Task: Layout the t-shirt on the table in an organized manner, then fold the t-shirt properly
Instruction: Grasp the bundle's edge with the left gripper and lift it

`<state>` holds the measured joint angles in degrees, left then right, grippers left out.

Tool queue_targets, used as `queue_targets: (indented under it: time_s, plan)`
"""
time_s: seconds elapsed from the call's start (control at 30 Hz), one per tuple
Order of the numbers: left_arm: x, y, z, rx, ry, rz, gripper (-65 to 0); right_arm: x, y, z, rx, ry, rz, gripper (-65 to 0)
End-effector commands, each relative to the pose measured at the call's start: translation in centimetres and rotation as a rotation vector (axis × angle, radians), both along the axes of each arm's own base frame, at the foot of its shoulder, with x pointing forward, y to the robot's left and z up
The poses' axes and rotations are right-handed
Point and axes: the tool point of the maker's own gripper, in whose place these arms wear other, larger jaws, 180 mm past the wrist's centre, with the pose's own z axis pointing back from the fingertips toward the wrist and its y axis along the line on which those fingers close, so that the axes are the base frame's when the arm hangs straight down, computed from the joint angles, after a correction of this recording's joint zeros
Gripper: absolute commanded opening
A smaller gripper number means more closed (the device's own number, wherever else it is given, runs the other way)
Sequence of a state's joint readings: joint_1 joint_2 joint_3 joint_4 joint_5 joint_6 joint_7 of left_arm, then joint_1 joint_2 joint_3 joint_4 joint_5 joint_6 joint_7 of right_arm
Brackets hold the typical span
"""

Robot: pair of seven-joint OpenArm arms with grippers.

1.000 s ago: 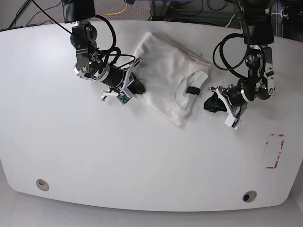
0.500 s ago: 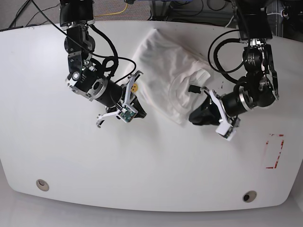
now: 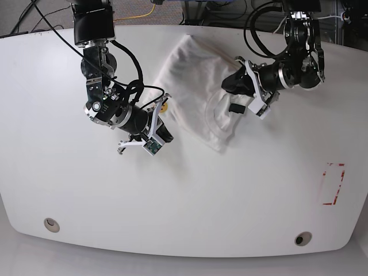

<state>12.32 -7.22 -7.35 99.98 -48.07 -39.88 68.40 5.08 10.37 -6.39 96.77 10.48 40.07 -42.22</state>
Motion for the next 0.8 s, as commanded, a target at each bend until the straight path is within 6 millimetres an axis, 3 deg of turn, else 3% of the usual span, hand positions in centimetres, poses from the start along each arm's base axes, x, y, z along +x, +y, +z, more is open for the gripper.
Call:
queue_targets:
  time_s: [0.0, 0.2, 0.43, 0.77]
  plan:
    - [0.0, -0.2, 0.8, -0.025, -0.023, 0.002, -57.1, 1.0, 0.4, 1.2, 0.057, -0.044, -0.001, -64.2]
    - [-0.3, 1.1, -1.2, 0.028, 0.029, 0.006, -57.1, -0.4, 0.3, -2.3, 0.111, 0.039, -0.023, -64.2]
    - [3.3, 2.5, -3.9, 0.144, 0.072, -0.054, -56.9, -3.1, 0.6, -4.4, 0.169, 0.085, -0.036, -64.2]
    - [8.6, 0.9, -7.2, 0.185, 0.117, -0.102, -56.9, -6.5, 0.8, -6.4, 0.186, 0.151, -0.045, -64.2]
